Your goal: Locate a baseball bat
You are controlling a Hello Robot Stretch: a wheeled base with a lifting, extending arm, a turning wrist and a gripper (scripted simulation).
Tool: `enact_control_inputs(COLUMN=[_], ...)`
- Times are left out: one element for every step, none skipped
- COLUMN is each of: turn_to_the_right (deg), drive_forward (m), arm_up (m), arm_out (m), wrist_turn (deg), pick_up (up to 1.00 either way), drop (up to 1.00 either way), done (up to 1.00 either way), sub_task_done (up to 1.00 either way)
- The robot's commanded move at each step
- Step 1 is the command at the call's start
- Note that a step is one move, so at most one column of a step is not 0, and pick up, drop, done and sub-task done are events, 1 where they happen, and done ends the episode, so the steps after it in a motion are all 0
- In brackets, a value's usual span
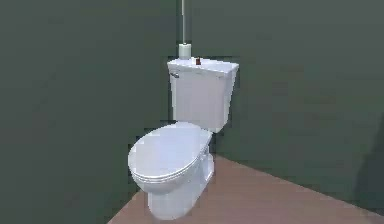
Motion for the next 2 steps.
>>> enact_control_inputs(turn_to_the_right=[-45.0,-45.0], drive_forward=[0.00,0.00], arm_up=[0.00,0.00], arm_out=[0.00,0.00], wrist_turn=[0.0,0.0], pick_up=[0.00,0.00], drop=[0.00,0.00], done=[0.00,0.00], sub_task_done=[0.00,0.00])
